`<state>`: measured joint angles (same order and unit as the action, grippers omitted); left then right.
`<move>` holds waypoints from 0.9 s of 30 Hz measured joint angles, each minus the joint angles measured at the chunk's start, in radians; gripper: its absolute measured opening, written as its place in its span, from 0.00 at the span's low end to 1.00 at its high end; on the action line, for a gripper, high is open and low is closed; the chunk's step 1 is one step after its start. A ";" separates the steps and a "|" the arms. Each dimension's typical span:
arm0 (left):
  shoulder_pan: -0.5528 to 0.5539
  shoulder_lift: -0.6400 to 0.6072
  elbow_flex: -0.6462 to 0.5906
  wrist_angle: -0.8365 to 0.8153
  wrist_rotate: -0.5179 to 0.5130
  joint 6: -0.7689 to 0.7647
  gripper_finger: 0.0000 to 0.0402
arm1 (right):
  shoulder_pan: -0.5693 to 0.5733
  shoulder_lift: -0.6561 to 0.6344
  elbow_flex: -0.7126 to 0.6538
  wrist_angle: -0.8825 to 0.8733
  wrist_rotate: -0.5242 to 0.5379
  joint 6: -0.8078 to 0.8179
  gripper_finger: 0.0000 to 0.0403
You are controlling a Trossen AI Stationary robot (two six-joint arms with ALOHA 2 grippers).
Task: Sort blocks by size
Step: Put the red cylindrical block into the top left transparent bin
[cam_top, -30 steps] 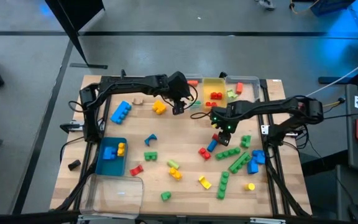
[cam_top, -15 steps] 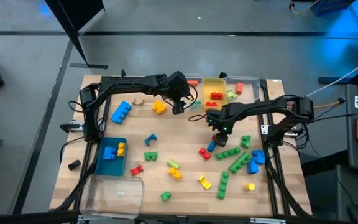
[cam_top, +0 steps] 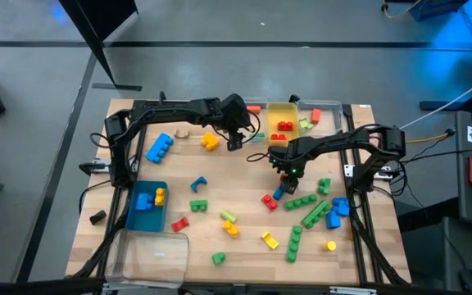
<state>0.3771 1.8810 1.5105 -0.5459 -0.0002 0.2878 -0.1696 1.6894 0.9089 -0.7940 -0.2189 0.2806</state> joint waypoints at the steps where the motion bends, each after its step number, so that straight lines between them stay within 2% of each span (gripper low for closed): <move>1: 0.000 -0.006 0.000 -0.009 0.000 0.000 0.51 | 0.000 0.000 0.000 0.000 -0.002 0.000 0.35; 9: -0.031 -0.121 0.000 -0.144 0.000 0.008 0.51 | -0.001 0.006 0.071 -0.069 0.025 -0.063 0.33; 18: -0.136 -0.206 0.000 -0.363 0.000 -0.086 0.51 | -0.001 0.005 0.315 -0.230 0.222 -0.219 0.33; 23: -0.224 -0.207 0.000 -0.473 0.000 -0.151 0.51 | -0.007 0.004 0.406 -0.133 0.374 -0.356 0.34; 27: -0.301 -0.207 0.000 -0.488 0.000 -0.185 0.51 | -0.039 0.004 0.417 0.020 0.400 -0.458 0.35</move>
<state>0.0760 1.6745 1.5105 -1.0339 -0.0002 0.1029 -0.2082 1.6935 1.3254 -0.7743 0.1814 -0.1771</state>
